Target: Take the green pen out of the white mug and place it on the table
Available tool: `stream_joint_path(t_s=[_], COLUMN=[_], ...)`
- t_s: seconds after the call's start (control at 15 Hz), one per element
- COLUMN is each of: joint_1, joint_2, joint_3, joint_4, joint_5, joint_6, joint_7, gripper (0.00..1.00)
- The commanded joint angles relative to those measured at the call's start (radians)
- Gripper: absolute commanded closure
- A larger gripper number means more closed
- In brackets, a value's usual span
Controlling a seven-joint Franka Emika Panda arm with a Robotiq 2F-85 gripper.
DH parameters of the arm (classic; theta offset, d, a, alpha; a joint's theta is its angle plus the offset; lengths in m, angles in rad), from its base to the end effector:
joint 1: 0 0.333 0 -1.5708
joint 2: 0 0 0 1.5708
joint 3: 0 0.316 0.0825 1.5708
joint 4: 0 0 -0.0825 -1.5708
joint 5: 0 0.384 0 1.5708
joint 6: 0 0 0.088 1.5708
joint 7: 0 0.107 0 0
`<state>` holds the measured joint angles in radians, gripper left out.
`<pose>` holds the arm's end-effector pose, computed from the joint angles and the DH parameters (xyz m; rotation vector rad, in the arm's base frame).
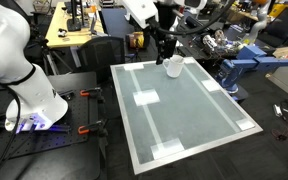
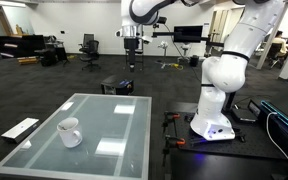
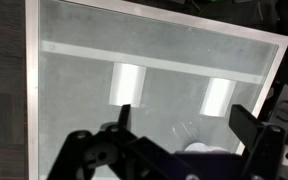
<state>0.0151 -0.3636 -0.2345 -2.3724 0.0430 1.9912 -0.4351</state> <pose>0.4241 -0.0958 0.4569 -3.0001 -0.3216 -0.0184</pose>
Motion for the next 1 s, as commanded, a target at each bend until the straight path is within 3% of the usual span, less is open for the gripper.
stream_joint_path(t_s=[0.0,0.53,0.93], joint_1=[-0.016,0.005,-0.004], joint_2=[-0.007,0.071,0.166], joint_3=[0.07,0.246,0.374], joint_4=[-0.006,-0.025,-0.007], joint_5=[0.004,-0.027,-0.203], joint_6=[0.061,0.298,0.421], joint_7=[0.097,0.41,0.7], gripper=[0.0,0.0,0.0])
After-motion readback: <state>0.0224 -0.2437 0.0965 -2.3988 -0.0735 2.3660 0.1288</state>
